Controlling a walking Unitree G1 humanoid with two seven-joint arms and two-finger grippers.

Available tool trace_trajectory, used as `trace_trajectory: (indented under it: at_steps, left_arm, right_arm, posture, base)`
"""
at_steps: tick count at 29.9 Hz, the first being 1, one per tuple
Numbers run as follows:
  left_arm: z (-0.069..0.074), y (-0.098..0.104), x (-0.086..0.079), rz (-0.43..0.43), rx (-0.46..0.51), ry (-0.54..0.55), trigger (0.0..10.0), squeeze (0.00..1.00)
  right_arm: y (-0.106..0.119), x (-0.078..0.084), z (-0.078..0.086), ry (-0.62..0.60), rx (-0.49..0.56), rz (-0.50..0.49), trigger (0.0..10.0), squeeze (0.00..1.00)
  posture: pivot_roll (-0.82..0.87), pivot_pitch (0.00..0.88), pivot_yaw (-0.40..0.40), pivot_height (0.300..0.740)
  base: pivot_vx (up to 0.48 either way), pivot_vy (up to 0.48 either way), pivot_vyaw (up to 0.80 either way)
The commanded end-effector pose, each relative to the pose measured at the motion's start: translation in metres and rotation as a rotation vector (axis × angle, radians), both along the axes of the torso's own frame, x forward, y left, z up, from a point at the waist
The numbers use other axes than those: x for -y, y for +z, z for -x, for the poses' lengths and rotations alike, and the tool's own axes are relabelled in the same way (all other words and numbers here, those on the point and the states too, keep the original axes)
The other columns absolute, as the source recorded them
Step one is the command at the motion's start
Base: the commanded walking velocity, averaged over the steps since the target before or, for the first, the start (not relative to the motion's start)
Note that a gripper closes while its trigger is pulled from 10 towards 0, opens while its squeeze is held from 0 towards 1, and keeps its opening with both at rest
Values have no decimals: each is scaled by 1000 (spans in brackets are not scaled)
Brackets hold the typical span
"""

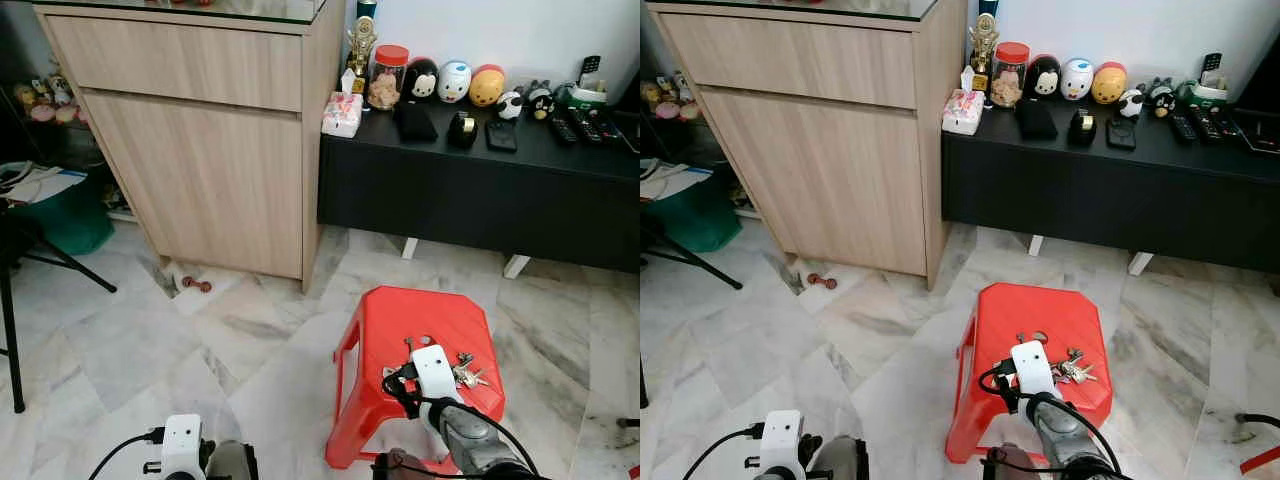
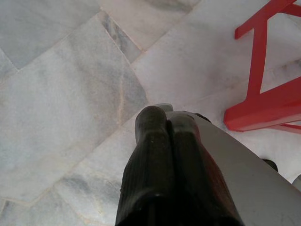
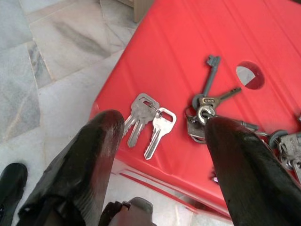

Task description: Hang keys on a hook

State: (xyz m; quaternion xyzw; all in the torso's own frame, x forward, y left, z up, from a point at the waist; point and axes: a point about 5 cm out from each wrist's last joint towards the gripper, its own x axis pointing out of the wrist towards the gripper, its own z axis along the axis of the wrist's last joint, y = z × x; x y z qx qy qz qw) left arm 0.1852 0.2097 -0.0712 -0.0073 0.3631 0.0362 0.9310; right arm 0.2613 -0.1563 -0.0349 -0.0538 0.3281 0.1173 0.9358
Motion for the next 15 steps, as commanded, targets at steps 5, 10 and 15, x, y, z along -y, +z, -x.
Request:
trace_trajectory:
  at_steps: [5,10,15]
  left_arm:
    - [34,-20,11,26,-163,-30,10000,0]
    - [34,-21,11,26,-163,-33,10000,0]
    - [34,-20,11,20,-164,-34,10000,0]
  right_arm:
    - [-3,2,4,-8,-23,7,10000,0]
    - [-4,2,4,-8,-24,6,10000,0]
    - [-4,1,5,-5,-29,4,10000,0]
  posture:
    - [97,111,-93,621]
    - [97,113,-92,621]
    - [97,111,-91,621]
  base:
    - [305,0,0]
    - [328,0,0]
    - [134,0,0]
